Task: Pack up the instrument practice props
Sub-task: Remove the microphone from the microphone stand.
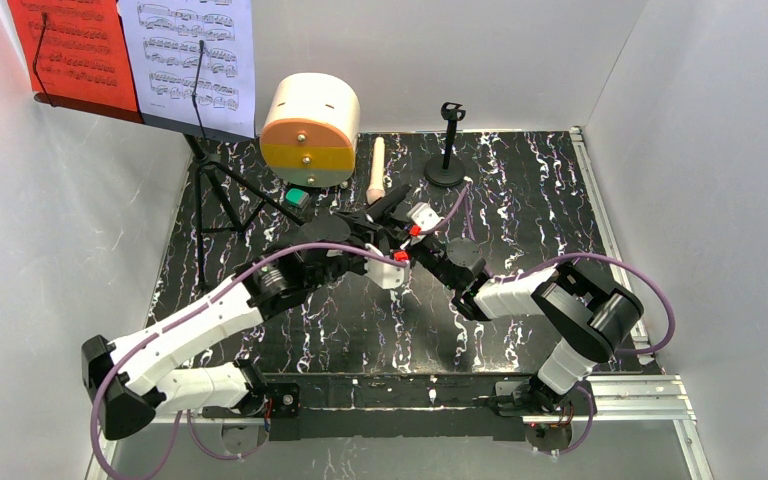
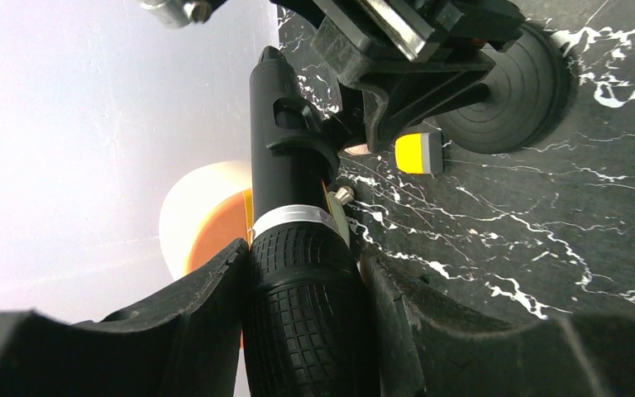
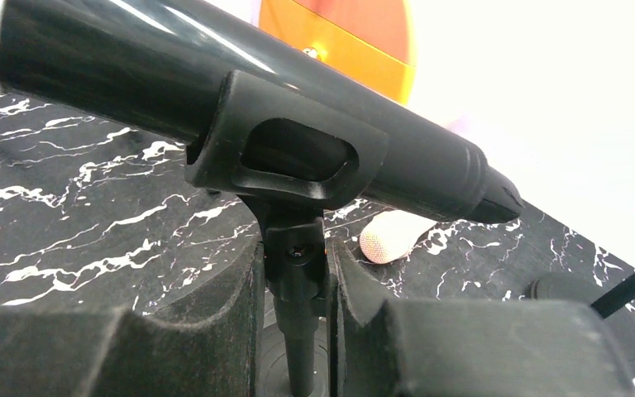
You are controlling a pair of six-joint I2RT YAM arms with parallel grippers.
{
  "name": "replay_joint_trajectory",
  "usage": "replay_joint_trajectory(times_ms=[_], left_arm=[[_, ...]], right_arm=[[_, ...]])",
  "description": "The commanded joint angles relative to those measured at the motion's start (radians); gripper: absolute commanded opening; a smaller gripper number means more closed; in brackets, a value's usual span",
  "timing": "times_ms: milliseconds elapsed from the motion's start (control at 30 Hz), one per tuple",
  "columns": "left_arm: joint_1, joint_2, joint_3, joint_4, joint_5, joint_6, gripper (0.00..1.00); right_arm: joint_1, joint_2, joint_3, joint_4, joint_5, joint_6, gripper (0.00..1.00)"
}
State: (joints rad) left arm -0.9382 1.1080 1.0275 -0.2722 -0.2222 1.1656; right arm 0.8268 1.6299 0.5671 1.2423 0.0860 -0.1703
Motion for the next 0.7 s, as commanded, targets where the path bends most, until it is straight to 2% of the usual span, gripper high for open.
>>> replay_joint_trajectory(times_ms=[0,667], left_arm=[[-0.024,-0.176,0.042,-0.129,-0.064,-0.057,0.00],[-0.030,-0.343,0.041,-0.243,-0.091,-0.250,0.00]], right_arm=[[-0.091,0.076,-0.044,-0.292,0.216,-0.041,0.01],[-0.140,0.094,-0.036,-0.302,0.220,-0.002,0.01]])
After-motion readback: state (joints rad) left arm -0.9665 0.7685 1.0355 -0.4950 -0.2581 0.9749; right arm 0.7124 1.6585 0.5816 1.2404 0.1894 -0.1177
